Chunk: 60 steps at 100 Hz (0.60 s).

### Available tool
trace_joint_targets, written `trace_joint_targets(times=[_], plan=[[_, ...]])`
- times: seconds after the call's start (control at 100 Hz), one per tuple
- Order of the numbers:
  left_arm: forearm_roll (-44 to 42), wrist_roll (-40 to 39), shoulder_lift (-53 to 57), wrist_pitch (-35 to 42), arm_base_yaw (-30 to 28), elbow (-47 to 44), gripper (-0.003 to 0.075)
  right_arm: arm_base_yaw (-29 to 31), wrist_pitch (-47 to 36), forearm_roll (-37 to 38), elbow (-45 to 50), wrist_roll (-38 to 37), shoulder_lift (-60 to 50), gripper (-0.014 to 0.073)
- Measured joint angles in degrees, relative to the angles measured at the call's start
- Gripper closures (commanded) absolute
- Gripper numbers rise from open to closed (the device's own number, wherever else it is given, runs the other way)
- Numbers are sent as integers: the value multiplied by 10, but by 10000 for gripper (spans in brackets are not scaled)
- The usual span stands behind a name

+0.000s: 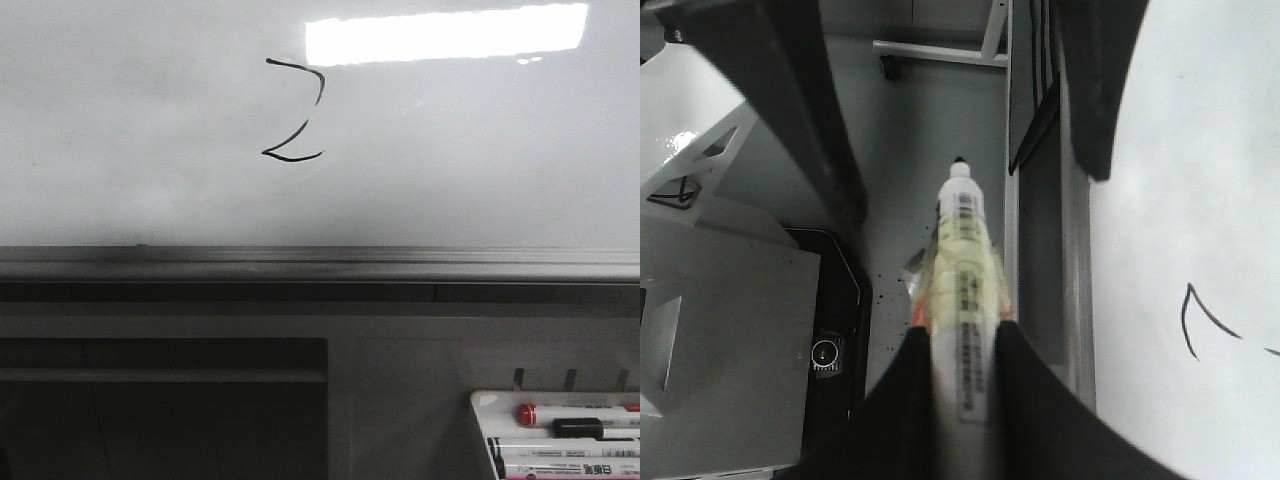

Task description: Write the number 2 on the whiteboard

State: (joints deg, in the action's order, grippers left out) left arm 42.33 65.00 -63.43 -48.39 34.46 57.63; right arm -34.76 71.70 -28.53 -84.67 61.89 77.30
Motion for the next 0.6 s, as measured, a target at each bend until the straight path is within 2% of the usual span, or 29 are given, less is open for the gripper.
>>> trace_joint_targets(times=[0.13, 0.37, 0.51, 0.6], plan=[[0, 1, -25, 0, 9, 6, 198, 0, 0, 0, 0, 0, 0, 590], [3, 1, -37, 0, 9, 6, 470, 0, 0, 0, 0, 0, 0, 590], [7, 1, -37, 0, 9, 8, 575, 0, 0, 0, 0, 0, 0, 590], [8, 1, -37, 0, 9, 9, 610, 0, 0, 0, 0, 0, 0, 590]])
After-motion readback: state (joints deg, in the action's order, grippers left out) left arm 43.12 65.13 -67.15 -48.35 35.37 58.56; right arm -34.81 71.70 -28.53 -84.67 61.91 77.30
